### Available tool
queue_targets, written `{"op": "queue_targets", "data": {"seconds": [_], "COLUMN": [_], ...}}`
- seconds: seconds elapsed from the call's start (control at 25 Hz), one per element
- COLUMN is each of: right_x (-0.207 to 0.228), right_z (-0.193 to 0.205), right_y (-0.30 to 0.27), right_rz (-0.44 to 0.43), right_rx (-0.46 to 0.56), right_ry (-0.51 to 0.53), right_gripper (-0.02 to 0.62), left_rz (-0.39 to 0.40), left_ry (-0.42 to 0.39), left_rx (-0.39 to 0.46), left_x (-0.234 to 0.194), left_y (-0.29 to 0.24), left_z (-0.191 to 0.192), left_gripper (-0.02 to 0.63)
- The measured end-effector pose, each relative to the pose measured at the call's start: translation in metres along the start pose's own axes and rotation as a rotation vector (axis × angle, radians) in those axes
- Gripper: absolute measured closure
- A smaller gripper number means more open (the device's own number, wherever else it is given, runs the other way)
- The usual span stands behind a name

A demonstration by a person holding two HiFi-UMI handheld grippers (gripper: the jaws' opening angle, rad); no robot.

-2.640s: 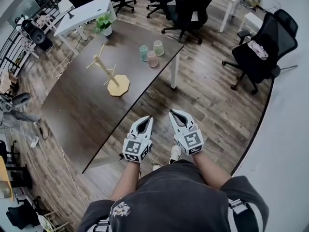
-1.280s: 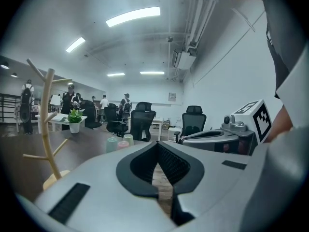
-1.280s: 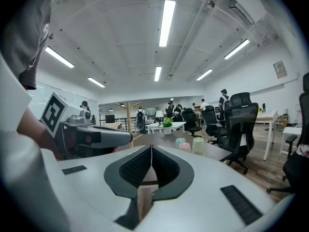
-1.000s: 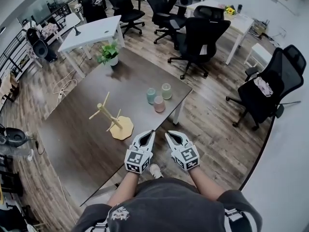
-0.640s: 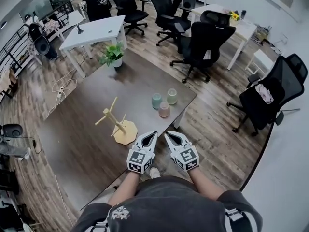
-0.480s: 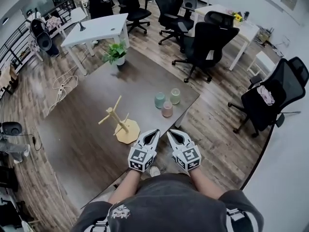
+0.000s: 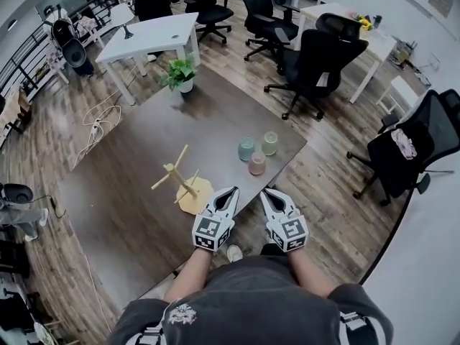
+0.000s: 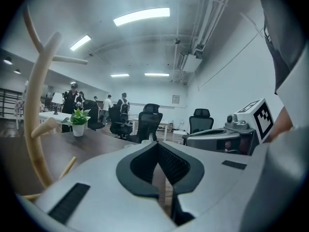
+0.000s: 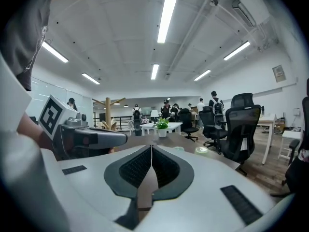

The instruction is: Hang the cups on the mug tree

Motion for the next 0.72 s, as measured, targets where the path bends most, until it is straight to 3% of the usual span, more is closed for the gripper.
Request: {"op": "queue_targets", "data": {"seconds": [0.28,0.72], "right_x": [0.039,0.082], "right_z": [0.006,0.03], "right_y": [-0.018,-0.055], "right_rz": [-0.04,-0.098], "right_rx": [0.005,-0.103], "right_ry": [0.05,0.1], "right_gripper": [0.569,0.568], "left_rz": [-0.034,-0.149], "left_ry": [0.001,0.063], "left_rx": [-0.007,-0.071], "left_x": [-0.01,-0.026], "left_y": [-0.028,-0.074], "left_z": [0.007,0.022], "left_gripper": [0.6,0.6]}}
Point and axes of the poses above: the fingertips, and each gripper's own axes: y backward along the fingers, x to its right, z out of its underside, the point moved 4 cm from there along y, backward along the fingers, and after that the axes turned 6 degrees about y, right-handed, at the moved point
